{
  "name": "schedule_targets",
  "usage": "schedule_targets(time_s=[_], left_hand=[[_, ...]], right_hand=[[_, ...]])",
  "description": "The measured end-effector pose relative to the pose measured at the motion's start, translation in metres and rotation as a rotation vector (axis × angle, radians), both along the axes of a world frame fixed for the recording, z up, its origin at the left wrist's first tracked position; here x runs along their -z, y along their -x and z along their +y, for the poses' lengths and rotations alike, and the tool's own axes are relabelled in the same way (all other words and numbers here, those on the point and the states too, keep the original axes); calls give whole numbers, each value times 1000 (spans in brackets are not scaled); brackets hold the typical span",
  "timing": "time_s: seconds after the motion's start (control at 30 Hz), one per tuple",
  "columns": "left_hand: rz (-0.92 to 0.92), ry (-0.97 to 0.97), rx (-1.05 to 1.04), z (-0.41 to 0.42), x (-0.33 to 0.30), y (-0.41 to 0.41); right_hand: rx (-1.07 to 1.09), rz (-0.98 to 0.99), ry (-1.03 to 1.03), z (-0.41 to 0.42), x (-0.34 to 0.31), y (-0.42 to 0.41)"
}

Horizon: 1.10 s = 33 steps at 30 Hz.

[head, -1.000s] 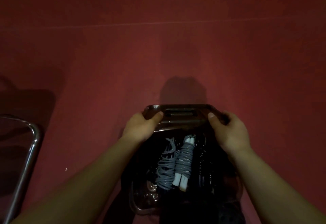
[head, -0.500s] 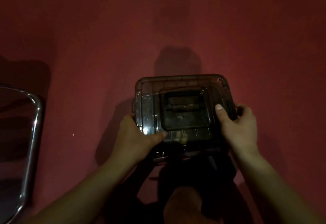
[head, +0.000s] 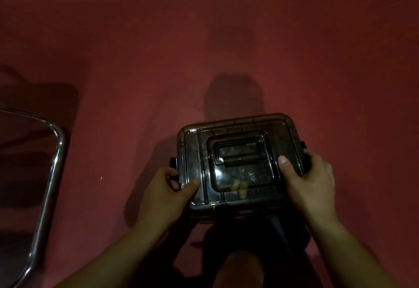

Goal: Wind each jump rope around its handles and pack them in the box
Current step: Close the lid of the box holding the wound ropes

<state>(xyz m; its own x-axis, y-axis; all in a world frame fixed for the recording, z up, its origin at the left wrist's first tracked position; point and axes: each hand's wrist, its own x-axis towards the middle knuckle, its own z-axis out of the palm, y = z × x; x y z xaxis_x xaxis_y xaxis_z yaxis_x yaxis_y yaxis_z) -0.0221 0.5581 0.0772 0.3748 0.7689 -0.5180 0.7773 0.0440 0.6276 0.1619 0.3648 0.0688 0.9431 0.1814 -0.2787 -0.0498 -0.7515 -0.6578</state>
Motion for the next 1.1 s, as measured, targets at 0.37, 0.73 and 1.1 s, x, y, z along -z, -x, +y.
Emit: schedule_targets(time_s=[0.37, 0.73, 1.1], left_hand=[[-92, 80, -92, 21, 7, -18], [20, -80, -164, -9, 31, -27], [-54, -184, -207, -12, 20, -32]], right_hand=[[-20, -5, 34, -3, 3, -14], [-90, -198, 311, 10, 4, -4], [172, 130, 94, 16, 1, -17]])
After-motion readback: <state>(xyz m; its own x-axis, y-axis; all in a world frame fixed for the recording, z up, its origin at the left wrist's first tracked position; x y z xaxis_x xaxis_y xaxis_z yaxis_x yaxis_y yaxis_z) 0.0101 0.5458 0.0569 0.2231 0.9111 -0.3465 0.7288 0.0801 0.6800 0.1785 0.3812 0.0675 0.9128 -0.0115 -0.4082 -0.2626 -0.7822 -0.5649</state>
